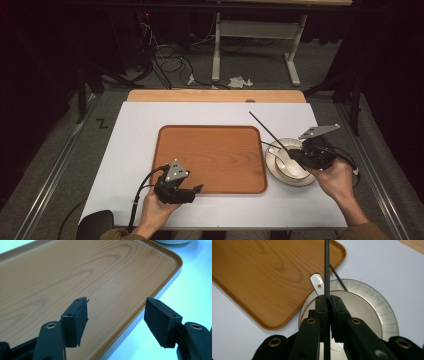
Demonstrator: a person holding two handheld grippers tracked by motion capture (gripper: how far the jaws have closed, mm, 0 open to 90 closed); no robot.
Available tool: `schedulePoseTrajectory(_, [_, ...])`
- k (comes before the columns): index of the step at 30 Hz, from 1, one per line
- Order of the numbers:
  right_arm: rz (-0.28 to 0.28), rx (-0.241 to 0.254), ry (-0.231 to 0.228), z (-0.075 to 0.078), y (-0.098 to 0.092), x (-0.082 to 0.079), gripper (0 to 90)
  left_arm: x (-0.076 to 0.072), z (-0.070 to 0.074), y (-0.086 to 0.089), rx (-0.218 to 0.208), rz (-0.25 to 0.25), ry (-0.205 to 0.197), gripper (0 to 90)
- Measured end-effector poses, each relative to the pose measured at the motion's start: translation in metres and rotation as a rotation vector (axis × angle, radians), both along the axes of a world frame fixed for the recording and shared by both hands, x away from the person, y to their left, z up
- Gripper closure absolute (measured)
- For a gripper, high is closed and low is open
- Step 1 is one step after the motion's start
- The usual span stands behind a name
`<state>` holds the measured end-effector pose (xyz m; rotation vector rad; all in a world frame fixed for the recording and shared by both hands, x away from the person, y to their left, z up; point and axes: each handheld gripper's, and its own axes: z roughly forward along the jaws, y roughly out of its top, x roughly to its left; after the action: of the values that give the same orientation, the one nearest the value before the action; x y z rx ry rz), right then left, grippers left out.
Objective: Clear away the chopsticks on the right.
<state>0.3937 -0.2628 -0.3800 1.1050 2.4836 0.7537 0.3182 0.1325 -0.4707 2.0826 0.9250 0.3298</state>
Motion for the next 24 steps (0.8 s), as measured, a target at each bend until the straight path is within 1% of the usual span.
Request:
schedulePoseTrajectory(2, [0.009,-0.001,-0.001,-0.001,0.005,-0.001,86.7,0.0,0.0,0.0,-0.003,0.001,0.002,35.4])
schedulePoseTrajectory(3, [0.009,0.002,0.008,-0.002,0.008,-0.002,86.7,0.0,0.0,0.0,-0.004,0.002,0.001,35.3])
schedulePoseTrajectory(4, [0.019,-0.008,0.007,-0.003,0.011,-0.002,86.7,-0.001,0.0,0.0,-0.004,0.002,0.001,35.3])
schedulePoseTrajectory(5, [0.021,-0.002,0.012,-0.004,0.015,-0.003,86.7,-0.001,0.0,0.001,-0.004,0.002,0.001,35.3])
schedulePoseTrajectory(6, [0.034,-0.002,0.017,-0.005,0.018,-0.003,86.7,0.0,0.0,0.001,-0.003,0.002,0.002,35.4])
schedulePoseTrajectory(8, [0.041,-0.004,0.034,-0.008,0.025,-0.004,86.7,0.0,0.0,0.001,-0.005,0.004,0.002,35.3])
schedulePoseTrajectory(13, [0.057,0.0,0.054,-0.018,0.039,-0.005,86.7,0.0,0.0,0.001,-0.005,0.007,0.002,35.3])
schedulePoseTrajectory(15, [0.056,0.006,0.059,-0.019,0.041,-0.005,86.7,0.0,0.0,0.001,-0.007,0.007,0.002,35.4])
schedulePoseTrajectory(16, [0.058,0.017,0.073,-0.023,0.046,-0.005,86.7,0.0,0.0,0.001,-0.009,0.006,0.003,35.4])
schedulePoseTrajectory(18, [0.058,0.019,0.078,-0.027,0.051,-0.005,86.7,0.0,0.0,0.001,-0.008,0.006,0.004,35.3])
schedulePoseTrajectory(19, [0.053,0.02,0.088,-0.029,0.053,-0.005,86.7,0.0,0.0,0.001,-0.006,0.007,0.004,35.3])
schedulePoseTrajectory(24, [0.054,0.01,0.107,-0.042,0.065,-0.004,86.7,0.0,0.0,0.001,-0.009,0.01,0.004,35.3])
